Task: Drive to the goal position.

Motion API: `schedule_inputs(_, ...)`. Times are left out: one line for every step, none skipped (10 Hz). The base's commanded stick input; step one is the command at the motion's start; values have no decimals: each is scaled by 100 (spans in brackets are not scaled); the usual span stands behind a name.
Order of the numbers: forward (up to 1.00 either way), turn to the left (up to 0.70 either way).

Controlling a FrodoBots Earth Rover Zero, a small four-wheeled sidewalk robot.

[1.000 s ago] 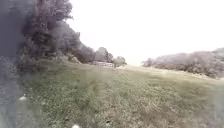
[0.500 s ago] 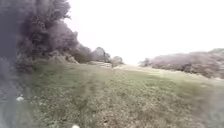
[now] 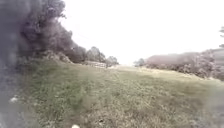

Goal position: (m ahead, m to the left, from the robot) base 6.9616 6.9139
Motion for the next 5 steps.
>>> schedule_inputs(0, -70)
schedule_inputs(0, -70)
schedule_inputs(0, -70)
schedule_inputs(0, -70)
schedule_inputs(0, -70)
